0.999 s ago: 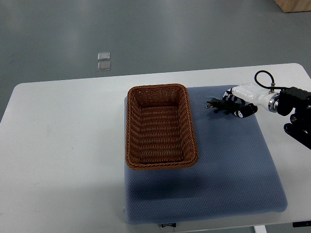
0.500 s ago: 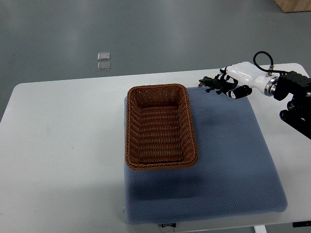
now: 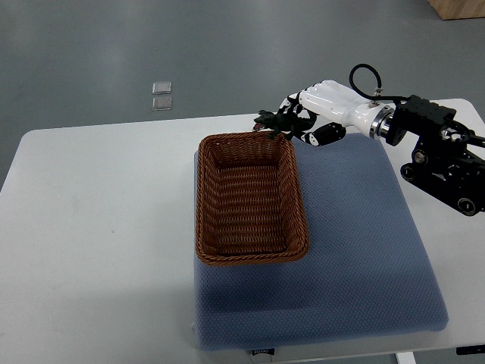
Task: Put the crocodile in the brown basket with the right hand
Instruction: 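Lift the crocodile and carry it over the wicker basket, then open the right hand to drop the crocodile into the basket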
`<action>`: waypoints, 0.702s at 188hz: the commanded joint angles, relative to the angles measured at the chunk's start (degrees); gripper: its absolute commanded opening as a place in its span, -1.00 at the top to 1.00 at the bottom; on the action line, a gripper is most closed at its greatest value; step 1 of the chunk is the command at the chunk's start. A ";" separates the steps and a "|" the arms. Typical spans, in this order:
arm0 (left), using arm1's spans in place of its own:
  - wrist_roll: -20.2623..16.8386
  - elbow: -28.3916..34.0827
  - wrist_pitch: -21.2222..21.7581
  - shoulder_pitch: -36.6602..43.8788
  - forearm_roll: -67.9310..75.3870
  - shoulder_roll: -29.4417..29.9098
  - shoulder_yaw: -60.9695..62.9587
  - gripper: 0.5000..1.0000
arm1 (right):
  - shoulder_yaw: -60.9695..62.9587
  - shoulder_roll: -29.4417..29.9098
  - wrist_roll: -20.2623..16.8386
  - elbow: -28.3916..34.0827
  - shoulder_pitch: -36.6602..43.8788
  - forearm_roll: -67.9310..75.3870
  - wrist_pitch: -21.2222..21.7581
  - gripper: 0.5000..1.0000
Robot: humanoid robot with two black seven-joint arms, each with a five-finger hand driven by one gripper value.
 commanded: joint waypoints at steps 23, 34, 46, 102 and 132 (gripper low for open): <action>0.00 0.00 0.00 -0.05 0.00 0.00 -0.03 -1.00 | -2.52 3.62 1.08 1.53 -0.30 -0.63 0.33 1.00; 0.00 0.00 0.00 0.04 0.00 0.00 -0.03 -1.00 | -3.75 3.88 1.17 1.44 -0.56 -0.63 0.33 1.00; 0.00 0.00 0.00 -0.05 0.00 0.00 -0.03 -1.00 | -4.10 4.85 1.17 1.44 -1.26 -0.80 0.16 1.00; 0.00 0.00 0.00 0.04 0.00 0.00 -0.03 -1.00 | -4.19 5.90 1.17 0.83 -2.14 -0.98 0.07 0.93; 0.00 0.00 0.00 0.04 0.00 0.00 -0.03 -1.00 | -4.19 5.90 1.17 0.30 -2.58 -0.89 -0.11 0.39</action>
